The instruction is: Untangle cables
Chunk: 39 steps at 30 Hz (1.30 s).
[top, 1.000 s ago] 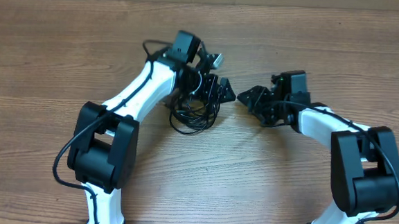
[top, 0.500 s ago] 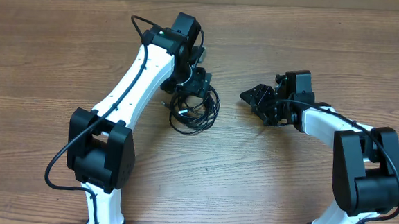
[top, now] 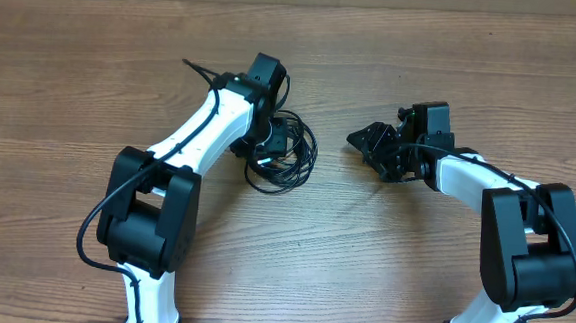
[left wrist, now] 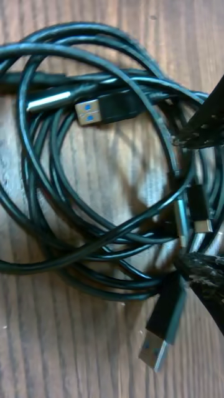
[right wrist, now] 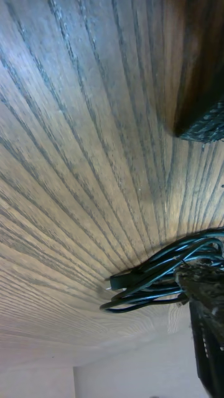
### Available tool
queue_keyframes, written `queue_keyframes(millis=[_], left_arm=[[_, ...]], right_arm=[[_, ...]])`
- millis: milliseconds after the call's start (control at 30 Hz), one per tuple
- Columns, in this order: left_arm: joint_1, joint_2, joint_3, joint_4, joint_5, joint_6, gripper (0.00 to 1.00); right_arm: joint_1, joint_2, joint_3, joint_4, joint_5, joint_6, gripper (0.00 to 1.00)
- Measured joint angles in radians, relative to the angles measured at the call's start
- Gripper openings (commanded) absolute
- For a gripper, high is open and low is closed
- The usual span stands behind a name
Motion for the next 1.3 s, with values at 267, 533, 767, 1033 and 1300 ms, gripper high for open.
queue_keyframes(millis=[267,533,767,1033,1300], left_arm=[[0.0,0.0,-0.019,0.059,0.0,-0.059,0.51],[0.0,0.0,-0.03,0.101,0.0,-0.093,0.49],[0.0,0.0,-0.118,0.169,-0.003,-0.126,0.34],[0.0,-0.001,-0.139,0.205,-0.006,-0.123,0.04],[0.0,0.0,-0.084,0.154,0.004,-0.012,0.08]], right_arm=[[0.0,0.0,0.0,0.0,0.0,0.0,0.63],[0.0,0.0,0.0,0.0,0.0,0.0,0.63],[0.0,0.0,0.0,-0.001,0.0,0.0,0.63],[0.0,0.002,-0.002,-0.021,0.0,-0.006,0.3],[0.001,0.013,-0.011,0.047,-0.151,-0.148,0.27]])
